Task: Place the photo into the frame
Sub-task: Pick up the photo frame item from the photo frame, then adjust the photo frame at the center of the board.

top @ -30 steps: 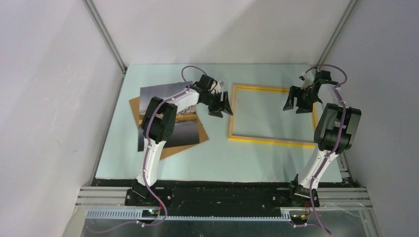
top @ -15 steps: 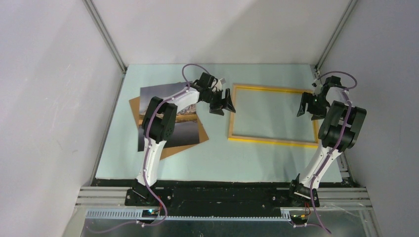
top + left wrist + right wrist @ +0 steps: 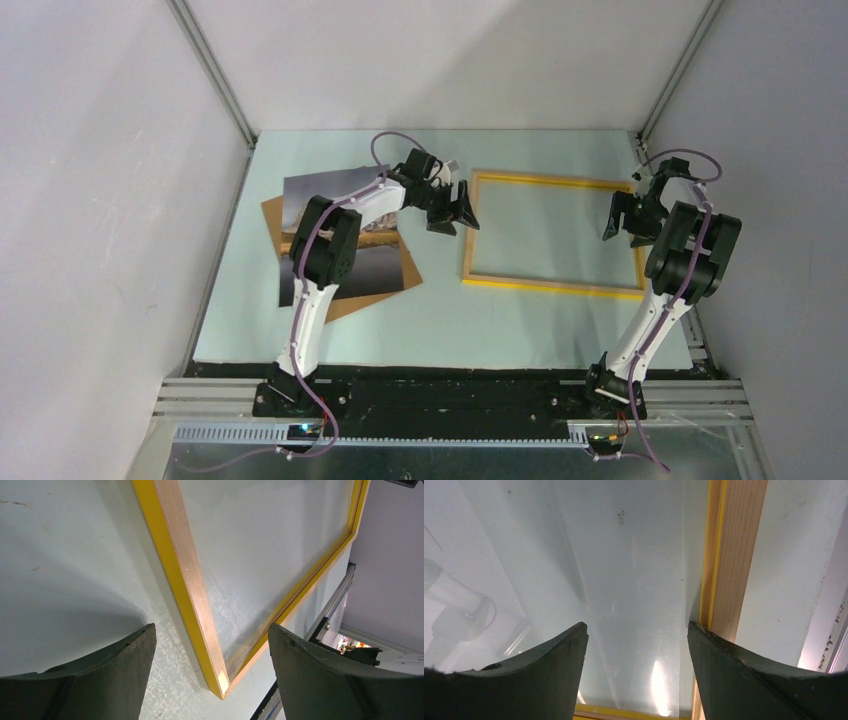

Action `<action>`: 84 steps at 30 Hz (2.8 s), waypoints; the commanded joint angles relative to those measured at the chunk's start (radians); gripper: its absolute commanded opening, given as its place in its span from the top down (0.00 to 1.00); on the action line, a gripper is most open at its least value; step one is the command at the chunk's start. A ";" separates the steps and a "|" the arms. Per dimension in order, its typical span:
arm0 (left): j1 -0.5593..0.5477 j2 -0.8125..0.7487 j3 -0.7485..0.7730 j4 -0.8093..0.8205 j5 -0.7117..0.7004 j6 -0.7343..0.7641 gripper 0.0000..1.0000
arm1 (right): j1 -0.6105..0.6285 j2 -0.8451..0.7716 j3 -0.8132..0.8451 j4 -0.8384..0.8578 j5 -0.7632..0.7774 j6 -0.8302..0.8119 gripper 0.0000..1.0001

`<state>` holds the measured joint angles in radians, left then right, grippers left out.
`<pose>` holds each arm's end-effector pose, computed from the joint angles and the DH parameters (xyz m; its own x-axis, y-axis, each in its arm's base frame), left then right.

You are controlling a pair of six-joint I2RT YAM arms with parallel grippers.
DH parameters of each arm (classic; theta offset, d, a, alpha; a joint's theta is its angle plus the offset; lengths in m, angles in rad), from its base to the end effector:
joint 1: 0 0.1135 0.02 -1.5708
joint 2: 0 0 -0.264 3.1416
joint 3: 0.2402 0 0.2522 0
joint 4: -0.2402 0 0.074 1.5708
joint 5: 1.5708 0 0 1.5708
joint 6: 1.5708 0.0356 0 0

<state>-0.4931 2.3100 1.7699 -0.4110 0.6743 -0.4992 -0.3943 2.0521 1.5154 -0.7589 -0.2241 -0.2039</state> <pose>0.4281 -0.2553 0.1512 -0.9595 0.0911 -0.2666 0.2618 0.6379 -0.7243 0.3843 -0.1513 0.1692 -0.9347 0.1751 -0.3094 0.1323 0.9791 0.1544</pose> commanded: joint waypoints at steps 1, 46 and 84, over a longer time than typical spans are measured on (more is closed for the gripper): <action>-0.010 0.012 0.039 0.047 0.046 -0.026 0.13 | -0.002 0.024 0.026 -0.021 -0.035 -0.012 0.23; 0.166 -0.271 -0.186 0.166 0.251 -0.011 1.00 | 0.026 -0.162 0.025 0.006 -0.127 -0.017 0.20; 0.279 -0.675 -0.065 -0.296 0.381 0.312 1.00 | 0.164 0.384 0.735 -0.100 -0.112 -0.808 0.23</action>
<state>-0.2295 1.7069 1.6405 -0.6865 1.0061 -0.2237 -0.2512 2.4157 2.1986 -0.8143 -0.3058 -0.9047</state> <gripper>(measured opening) 0.005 0.777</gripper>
